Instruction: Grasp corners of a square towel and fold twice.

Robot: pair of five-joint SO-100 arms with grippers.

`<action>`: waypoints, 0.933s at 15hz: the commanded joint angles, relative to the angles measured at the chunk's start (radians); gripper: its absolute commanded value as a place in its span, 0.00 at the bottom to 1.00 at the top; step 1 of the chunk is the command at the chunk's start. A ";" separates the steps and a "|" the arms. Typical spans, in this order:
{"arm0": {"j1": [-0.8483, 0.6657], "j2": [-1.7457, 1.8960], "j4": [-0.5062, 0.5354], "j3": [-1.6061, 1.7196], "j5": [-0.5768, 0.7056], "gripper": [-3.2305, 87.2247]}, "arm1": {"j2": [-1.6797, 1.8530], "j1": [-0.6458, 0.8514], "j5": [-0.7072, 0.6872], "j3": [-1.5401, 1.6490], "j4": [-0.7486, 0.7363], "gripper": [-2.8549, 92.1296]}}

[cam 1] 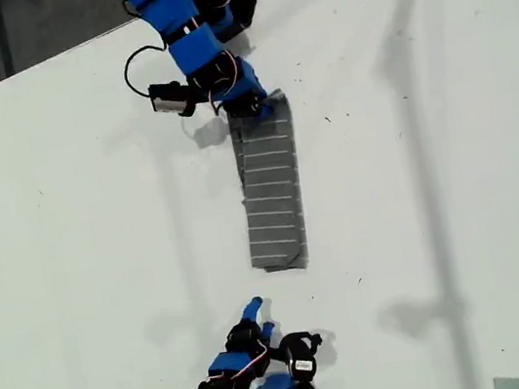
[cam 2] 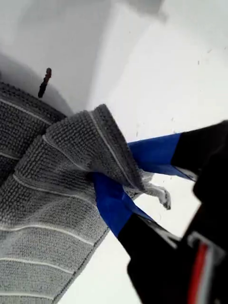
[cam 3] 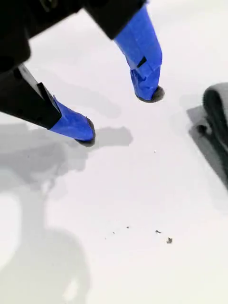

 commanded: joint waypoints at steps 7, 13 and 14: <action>-0.318 -0.213 -0.155 0.041 0.255 0.30 | 0.388 0.060 0.014 -0.048 0.371 0.03; -0.342 -0.302 -0.164 0.008 0.245 0.30 | 0.586 0.071 0.094 -0.067 0.552 0.03; -0.345 -0.310 -0.164 0.003 0.250 0.30 | 0.580 0.058 0.094 -0.098 0.566 0.03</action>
